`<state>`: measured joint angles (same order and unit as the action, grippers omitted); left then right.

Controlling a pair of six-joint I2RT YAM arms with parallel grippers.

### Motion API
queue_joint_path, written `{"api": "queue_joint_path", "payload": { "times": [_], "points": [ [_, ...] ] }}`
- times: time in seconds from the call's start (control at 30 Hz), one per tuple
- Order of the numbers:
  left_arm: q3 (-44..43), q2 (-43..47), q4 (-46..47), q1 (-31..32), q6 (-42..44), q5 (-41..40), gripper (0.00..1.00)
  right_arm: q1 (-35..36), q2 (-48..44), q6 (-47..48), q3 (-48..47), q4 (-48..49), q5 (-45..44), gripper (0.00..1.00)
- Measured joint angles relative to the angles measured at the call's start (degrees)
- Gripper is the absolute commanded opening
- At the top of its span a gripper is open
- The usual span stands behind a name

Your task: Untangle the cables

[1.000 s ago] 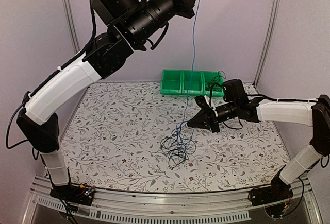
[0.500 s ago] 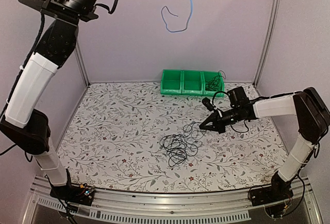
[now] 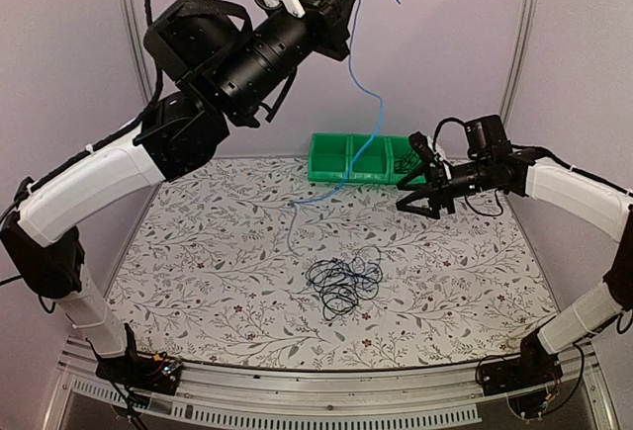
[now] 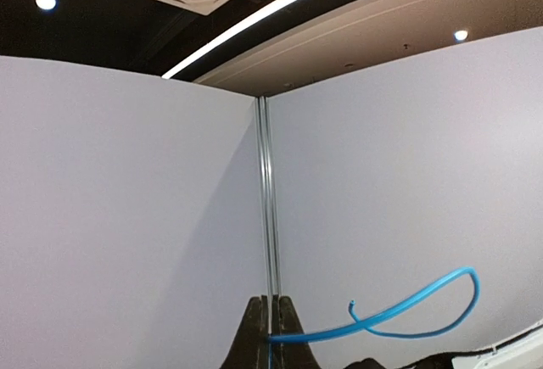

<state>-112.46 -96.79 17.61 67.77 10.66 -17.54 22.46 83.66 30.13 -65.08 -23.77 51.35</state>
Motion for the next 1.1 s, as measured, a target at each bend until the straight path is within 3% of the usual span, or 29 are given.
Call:
{"api": "queue_joint_path", "payload": {
  "times": [0.2,0.53,0.6,0.77,0.83,0.9,1.0,1.1],
  "points": [
    [8.59,-0.02,1.01,-0.59,-5.25,-0.07,0.0,0.2,-6.58,-2.38,-5.22,-0.15,3.96,0.75],
    [11.82,-3.39,6.08,-5.42,-12.92,2.89,0.0,1.01,-4.13,-13.11,-13.2,4.42,9.07,0.77],
    [12.15,-4.15,6.78,-5.99,-13.97,3.41,0.0,1.2,-3.93,-14.86,-13.4,5.07,9.18,0.71],
    [12.83,-4.7,7.28,-6.25,-15.67,4.35,0.0,1.9,-3.08,-18.56,-13.4,6.45,8.39,0.4],
    [13.05,-4.7,7.8,-6.25,-16.09,4.61,0.0,1.95,-2.47,-18.95,-13.4,6.88,8.02,0.35],
    [13.31,-4.7,8.22,-6.27,-16.41,4.68,0.0,1.99,-1.55,-19.96,-13.4,7.1,7.69,0.4],
    [13.86,-4.68,8.63,-6.29,-16.59,4.68,0.0,1.99,-0.55,-21.29,-13.4,7.15,7.82,0.57],
    [14.43,-4.68,8.74,-6.29,-16.74,4.66,0.0,1.99,-0.02,-22.1,-13.4,7.74,9.51,0.62]
  ]
}}
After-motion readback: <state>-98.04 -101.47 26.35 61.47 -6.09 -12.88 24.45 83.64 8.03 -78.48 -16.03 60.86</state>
